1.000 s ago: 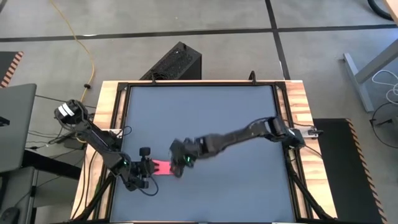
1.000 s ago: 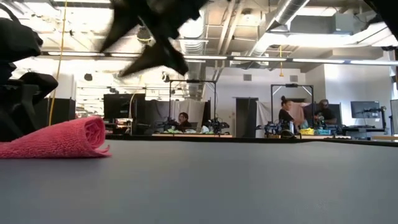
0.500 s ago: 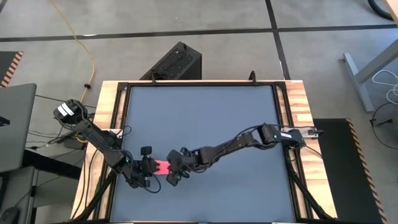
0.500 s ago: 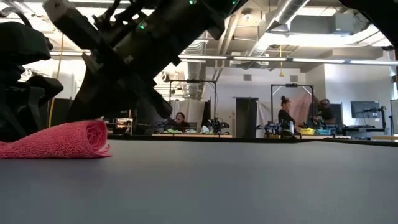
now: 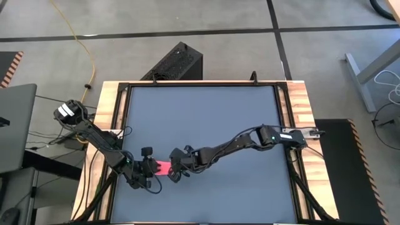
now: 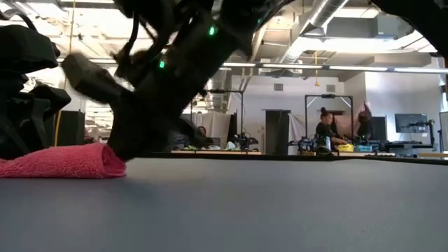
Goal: Roll towel into tight, uniform cylinder
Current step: Roll the red towel
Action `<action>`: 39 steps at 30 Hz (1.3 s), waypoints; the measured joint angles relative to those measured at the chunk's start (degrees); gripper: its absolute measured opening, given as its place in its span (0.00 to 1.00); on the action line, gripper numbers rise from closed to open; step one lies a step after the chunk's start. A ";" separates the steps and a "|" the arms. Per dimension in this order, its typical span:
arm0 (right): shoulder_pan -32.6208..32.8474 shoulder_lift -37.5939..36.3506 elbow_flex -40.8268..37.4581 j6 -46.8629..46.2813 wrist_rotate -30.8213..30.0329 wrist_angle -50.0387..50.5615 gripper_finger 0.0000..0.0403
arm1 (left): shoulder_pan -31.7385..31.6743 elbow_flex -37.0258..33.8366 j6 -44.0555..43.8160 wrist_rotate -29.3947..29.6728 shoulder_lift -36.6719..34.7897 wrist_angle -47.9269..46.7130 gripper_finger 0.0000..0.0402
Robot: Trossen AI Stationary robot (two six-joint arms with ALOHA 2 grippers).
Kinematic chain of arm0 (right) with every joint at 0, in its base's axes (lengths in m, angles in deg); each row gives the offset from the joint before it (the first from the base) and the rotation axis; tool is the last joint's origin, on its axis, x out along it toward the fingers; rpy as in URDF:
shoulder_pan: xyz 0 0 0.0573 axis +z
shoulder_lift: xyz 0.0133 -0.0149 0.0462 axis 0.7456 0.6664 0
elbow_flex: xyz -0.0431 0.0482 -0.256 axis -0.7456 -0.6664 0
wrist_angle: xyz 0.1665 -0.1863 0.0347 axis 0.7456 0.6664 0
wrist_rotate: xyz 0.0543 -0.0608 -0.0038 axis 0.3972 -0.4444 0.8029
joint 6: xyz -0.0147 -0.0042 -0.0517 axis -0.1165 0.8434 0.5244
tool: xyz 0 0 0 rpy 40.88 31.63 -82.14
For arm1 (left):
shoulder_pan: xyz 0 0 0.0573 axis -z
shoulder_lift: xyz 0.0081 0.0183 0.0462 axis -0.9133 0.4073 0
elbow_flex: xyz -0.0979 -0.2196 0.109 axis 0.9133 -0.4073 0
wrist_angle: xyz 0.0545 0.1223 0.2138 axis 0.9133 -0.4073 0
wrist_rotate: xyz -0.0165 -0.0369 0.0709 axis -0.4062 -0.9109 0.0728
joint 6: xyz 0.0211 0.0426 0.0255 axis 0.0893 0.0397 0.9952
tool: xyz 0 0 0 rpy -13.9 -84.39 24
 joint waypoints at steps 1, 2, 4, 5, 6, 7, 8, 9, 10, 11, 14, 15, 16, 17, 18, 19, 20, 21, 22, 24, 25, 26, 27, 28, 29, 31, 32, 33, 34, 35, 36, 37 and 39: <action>0.00 0.98 -0.03 -0.07 -0.08 -0.15 0.05 | 0.00 0.00 -0.16 -0.08 -0.02 0.03 0.22; -0.01 1.57 0.07 -0.18 -0.25 -0.77 0.04 | 0.02 0.00 -0.26 -0.28 0.00 -0.16 0.22; 0.00 1.60 0.15 -0.17 -0.83 0.61 0.04 | -0.01 0.00 -0.32 -1.03 -0.01 -0.21 0.22; 0.00 1.60 0.15 -0.17 -1.16 1.14 0.04 | -0.04 0.02 -0.31 -1.31 -0.02 -0.28 0.22; -0.11 1.60 0.15 -0.15 -1.50 2.03 0.04 | -0.04 0.02 -0.32 -1.50 0.00 -0.38 0.22; -0.26 1.60 0.23 -0.15 -1.74 2.85 0.04 | -0.04 0.02 -0.31 -1.60 -0.03 -0.36 0.22; -0.36 1.40 0.24 -0.14 -1.79 3.62 0.05 | -0.04 0.02 -0.13 -1.68 -0.16 -0.39 0.22; -0.39 1.03 0.21 0.18 -1.78 4.56 0.05 | -0.04 0.02 0.29 -1.74 -0.56 -0.58 0.22; -0.39 0.81 0.18 0.53 -1.77 5.56 0.05 | -0.07 0.00 0.59 -1.75 -1.21 -0.59 0.22; -0.39 0.72 0.17 1.17 -1.74 5.85 0.05 | -0.08 0.00 0.97 -1.73 -2.08 -0.62 0.22; -0.39 -0.17 0.07 2.90 -1.31 7.29 0.05 | -0.82 -0.07 2.69 -1.50 -6.01 -1.48 0.22; -0.35 -0.28 -0.02 2.95 -1.27 7.34 0.05 | -1.12 -0.07 3.27 -1.51 -7.72 -1.67 0.22; -0.35 -0.75 -0.02 3.00 -1.27 7.79 0.05 | -1.39 -0.07 3.57 -1.48 -9.30 -1.73 0.22; -0.31 -1.13 -0.04 3.12 -1.25 8.68 0.05 | -1.73 -0.07 4.02 -1.51 -11.08 -2.11 0.22; -0.33 -1.39 -0.04 3.23 -1.27 9.05 0.05 | -2.00 -0.07 4.44 -1.53 -12.70 -2.61 0.22; -0.31 -1.70 -0.04 3.37 -1.29 8.67 0.05 | -2.26 -0.07 4.84 -1.74 -14.12 -2.76 0.22; -0.30 -2.28 -0.04 3.62 -1.31 9.10 0.05 | -2.48 -0.07 5.11 -1.92 -15.77 -3.12 0.22; -0.28 -2.86 -0.04 3.97 -1.36 10.19 0.05 | -2.65 -0.07 5.44 -1.88 -17.33 -3.38 0.22; -0.28 -3.30 -0.04 4.43 -1.37 10.38 0.05 | -2.95 -0.04 5.90 -1.87 -18.51 -3.26 0.22; -0.17 -4.92 -0.04 5.04 -1.93 12.49 0.05 | -3.40 -0.04 6.85 -1.86 -20.57 -3.66 0.22; 0.07 -5.87 -0.04 5.11 -2.96 14.83 0.05 | -3.74 -0.05 7.29 -1.51 -21.26 -3.39 0.22; 0.42 -6.85 -0.04 5.23 -4.50 16.78 0.05 | -4.22 0.01 7.80 -1.46 -21.50 -2.46 0.22; 0.93 -7.93 -0.01 5.32 -6.05 18.54 0.05 | -4.74 0.02 8.44 -1.87 -21.53 -2.16 0.23; 1.62 -8.90 0.02 5.57 -7.81 21.05 0.05 | -5.31 -0.05 9.50 -2.92 -21.49 -1.94 0.24; 2.41 -9.69 0.02 5.89 -9.34 23.43 0.05 | -6.04 -0.07 10.69 -4.00 -21.16 -0.69 0.25; 4.12 -11.14 0.02 6.03 -11.70 26.89 0.05 | -7.83 -0.02 12.89 -6.73 -20.35 1.90 0.29; 4.95 -11.65 0.02 5.98 -12.65 28.38 0.05 | -8.97 -0.02 14.14 -7.80 -19.64 2.73 0.31; 5.72 -12.14 0.00 5.95 -13.48 29.59 0.05 | -10.17 -0.02 15.43 -8.90 -18.72 4.01 0.34; 6.43 -12.76 0.00 6.12 -14.22 30.53 0.05 | -11.36 -0.02 16.81 -10.00 -17.87 4.38 0.36; 7.04 -13.23 0.00 6.13 -14.80 31.52 0.05 | -12.61 -0.02 17.63 -10.99 -16.99 4.16 0.39; 7.57 -13.85 0.00 6.12 -15.30 32.64 0.05 | -13.77 -0.02 18.19 -12.44 -16.07 4.49 0.42; 7.86 -14.35 0.00 6.14 -15.67 33.96 0.05 | -14.95 -0.02 18.72 -14.16 -15.11 4.75 0.44; 8.24 -15.29 -0.44 6.13 -16.14 36.20 0.05 | -16.84 -0.02 20.16 -17.86 -13.51 5.02 0.49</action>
